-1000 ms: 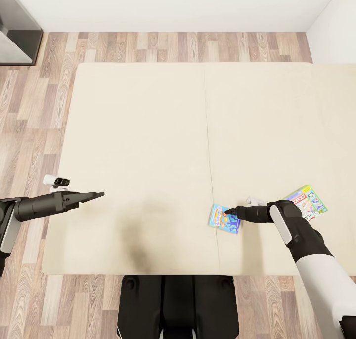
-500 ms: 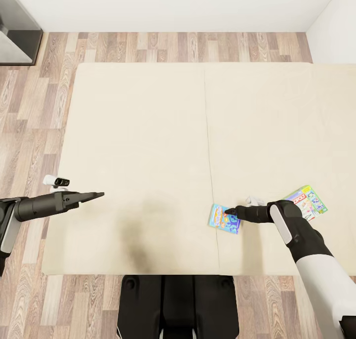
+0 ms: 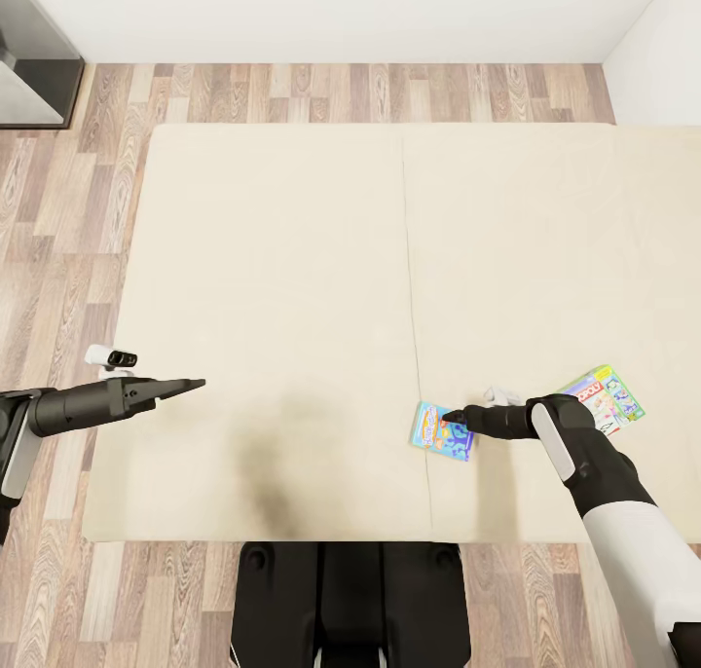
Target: Put all the toys in the child's room - the three board games (two on the bed and one on the table), the two jigsaw puzzles on the table, and the tennis ball on the table - inside the toy box on the table in the child's room.
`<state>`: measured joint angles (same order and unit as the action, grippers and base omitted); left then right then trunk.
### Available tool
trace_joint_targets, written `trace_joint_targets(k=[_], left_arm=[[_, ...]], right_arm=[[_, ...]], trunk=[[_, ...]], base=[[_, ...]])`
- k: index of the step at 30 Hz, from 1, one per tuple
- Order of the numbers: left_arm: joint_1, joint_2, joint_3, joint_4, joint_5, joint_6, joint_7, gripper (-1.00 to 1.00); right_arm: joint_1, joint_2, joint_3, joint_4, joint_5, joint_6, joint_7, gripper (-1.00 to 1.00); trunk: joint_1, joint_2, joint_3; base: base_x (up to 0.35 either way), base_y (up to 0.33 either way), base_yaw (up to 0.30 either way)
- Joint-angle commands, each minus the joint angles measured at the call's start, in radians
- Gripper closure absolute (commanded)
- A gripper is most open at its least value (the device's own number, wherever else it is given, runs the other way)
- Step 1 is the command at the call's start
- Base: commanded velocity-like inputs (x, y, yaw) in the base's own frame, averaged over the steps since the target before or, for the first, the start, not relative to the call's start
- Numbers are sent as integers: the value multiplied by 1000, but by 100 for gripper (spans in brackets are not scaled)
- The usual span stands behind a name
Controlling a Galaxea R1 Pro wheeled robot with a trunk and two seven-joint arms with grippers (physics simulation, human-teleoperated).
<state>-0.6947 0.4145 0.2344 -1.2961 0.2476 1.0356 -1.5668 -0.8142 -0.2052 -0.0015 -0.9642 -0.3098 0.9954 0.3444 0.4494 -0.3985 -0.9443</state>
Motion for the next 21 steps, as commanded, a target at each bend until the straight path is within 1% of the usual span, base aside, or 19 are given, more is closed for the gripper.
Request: trace_joint_targets(k=[1, 21], left_arm=[[0, 0, 0, 0, -1, 11, -4, -100], [0, 0, -1, 0, -2, 11, -4, -100]], right_arm=[[0, 0, 0, 0, 8, 3, 8, -100], [-1, 0, -1, 1, 6, 4, 8, -100]], trunk=[[1, -2, -1], [1, -2, -1]], base=[[0, 0, 0], [0, 0, 0]])
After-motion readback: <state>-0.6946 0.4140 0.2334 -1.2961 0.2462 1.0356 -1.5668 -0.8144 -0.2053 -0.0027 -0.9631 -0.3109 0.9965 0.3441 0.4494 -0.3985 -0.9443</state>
